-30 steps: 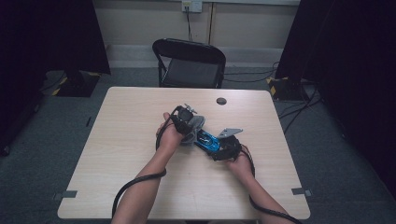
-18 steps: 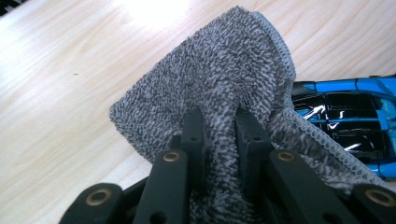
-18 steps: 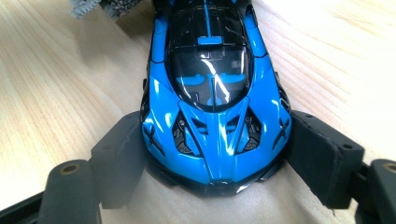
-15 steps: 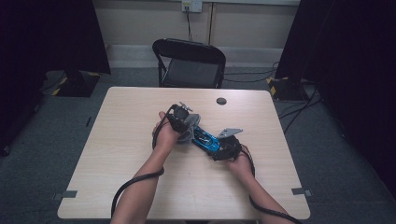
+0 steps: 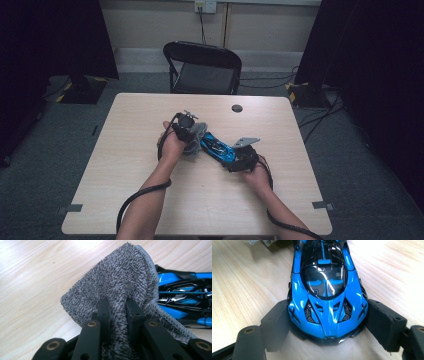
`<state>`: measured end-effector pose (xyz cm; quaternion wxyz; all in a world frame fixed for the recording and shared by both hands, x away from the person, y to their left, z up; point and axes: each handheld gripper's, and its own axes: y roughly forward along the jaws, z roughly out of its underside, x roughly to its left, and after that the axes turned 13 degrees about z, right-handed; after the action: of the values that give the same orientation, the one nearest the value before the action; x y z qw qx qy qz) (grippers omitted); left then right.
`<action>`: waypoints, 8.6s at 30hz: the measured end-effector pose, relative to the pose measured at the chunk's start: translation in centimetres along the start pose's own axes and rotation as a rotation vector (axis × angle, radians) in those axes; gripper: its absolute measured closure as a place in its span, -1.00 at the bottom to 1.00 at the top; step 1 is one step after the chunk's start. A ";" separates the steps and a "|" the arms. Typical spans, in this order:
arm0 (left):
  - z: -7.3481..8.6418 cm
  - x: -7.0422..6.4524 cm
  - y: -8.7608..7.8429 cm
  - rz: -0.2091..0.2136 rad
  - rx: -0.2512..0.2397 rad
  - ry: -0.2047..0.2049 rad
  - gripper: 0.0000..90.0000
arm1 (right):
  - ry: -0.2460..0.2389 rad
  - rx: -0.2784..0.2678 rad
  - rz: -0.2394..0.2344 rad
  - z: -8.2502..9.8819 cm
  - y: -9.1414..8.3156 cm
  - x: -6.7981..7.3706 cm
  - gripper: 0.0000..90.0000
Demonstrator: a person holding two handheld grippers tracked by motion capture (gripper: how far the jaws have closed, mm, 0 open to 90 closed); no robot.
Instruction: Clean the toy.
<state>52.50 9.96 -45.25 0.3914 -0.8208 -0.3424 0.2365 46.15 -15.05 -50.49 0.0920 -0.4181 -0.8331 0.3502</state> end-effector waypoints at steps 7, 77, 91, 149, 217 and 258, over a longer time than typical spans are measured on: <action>0.4 0.7 -0.7 -0.023 0.008 -0.008 0.70 | 0.001 0.000 0.000 0.0 0.0 0.0 -0.47; -1.3 -11.2 2.0 0.167 0.041 0.309 0.69 | 0.004 0.002 0.000 0.0 0.0 0.0 -0.47; -1.4 -9.6 1.3 0.137 0.027 0.253 0.68 | 0.002 0.002 0.000 0.0 0.0 0.0 -0.47; -1.1 -1.3 -0.2 0.024 0.010 0.040 0.68 | 0.002 0.001 0.001 0.0 0.0 0.0 -0.47; 8.0 -5.5 -4.1 0.193 -0.009 0.151 0.68 | -0.005 0.040 -0.037 -6.2 2.1 0.4 -0.12; 5.7 -9.8 0.1 0.312 0.000 0.373 0.62 | 0.016 0.050 -0.028 -5.9 2.1 0.4 -0.03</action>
<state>42.38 5.34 -47.48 0.4064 -0.8932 -0.1332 0.1384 49.82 -10.89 -47.62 0.1136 -0.4069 -0.8291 0.3662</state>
